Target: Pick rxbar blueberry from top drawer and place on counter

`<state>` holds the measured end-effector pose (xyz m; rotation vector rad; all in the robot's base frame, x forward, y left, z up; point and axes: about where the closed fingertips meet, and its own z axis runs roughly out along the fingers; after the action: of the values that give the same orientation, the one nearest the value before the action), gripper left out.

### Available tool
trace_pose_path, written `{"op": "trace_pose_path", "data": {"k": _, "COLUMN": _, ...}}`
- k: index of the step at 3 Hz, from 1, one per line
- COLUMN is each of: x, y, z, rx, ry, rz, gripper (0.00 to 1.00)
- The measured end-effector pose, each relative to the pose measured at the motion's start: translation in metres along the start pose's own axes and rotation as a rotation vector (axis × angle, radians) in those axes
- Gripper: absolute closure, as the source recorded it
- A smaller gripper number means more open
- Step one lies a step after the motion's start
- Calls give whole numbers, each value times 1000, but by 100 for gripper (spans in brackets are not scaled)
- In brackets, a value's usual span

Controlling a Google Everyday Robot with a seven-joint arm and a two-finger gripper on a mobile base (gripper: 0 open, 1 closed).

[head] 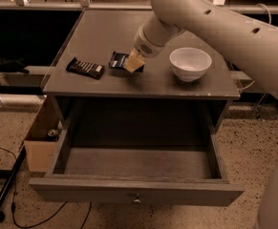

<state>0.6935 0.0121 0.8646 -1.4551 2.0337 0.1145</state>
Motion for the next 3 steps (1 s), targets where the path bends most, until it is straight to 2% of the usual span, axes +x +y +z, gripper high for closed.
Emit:
{"op": "trace_pose_path", "data": {"k": 1, "x": 3, "y": -1, "z": 1, "rx": -1, "ry": 1, "rz": 4, "gripper": 87}}
{"op": "trace_pose_path", "data": {"k": 2, "x": 3, "y": -1, "z": 1, "rx": -1, "ry": 1, "rz": 4, "gripper": 63}}
{"op": "trace_pose_path", "data": {"k": 3, "x": 3, "y": -1, "z": 1, "rx": -1, "ry": 1, "rz": 4, "gripper": 32}}
